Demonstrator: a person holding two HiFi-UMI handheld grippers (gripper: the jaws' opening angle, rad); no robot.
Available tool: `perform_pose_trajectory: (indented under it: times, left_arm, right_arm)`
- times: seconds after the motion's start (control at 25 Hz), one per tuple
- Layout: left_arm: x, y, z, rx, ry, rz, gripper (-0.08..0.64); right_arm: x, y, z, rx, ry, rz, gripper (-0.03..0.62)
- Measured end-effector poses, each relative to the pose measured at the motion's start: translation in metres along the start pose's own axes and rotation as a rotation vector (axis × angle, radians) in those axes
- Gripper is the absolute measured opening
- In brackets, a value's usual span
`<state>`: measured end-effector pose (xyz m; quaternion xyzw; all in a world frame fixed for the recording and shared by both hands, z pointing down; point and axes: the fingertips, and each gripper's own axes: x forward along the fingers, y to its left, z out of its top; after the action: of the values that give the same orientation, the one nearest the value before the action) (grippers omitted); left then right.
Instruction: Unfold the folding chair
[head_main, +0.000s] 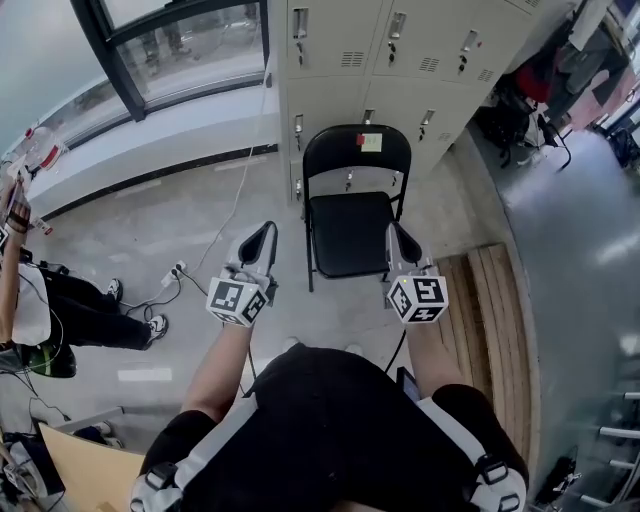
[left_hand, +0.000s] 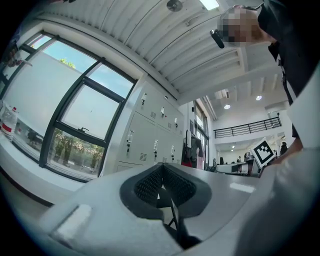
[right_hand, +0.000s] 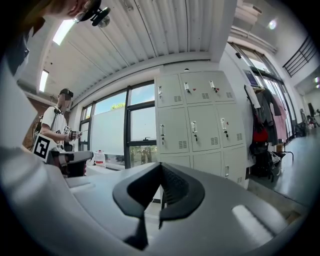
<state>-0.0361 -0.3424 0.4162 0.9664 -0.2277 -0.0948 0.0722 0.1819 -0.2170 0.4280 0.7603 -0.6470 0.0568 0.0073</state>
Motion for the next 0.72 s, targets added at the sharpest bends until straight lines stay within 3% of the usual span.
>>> perform_pose_trajectory:
  times: [0.2,0.48,0.72]
  left_arm:
    - [0.011,-0.02,-0.003,0.007,0.004,0.008,0.002]
    - [0.016,-0.032,-0.003,0.053,0.011,0.047,0.002]
    - [0.019,-0.036,0.001,0.063,-0.004,0.072,0.002]
  right_arm:
    - [-0.03,-0.03,0.0,-0.045,-0.028,0.022,0.005]
    - [-0.042,-0.075,-0.009,-0.033,-0.029,-0.002,0.005]
    - [-0.03,-0.08,0.002,-0.042,-0.047,0.024,0.005]
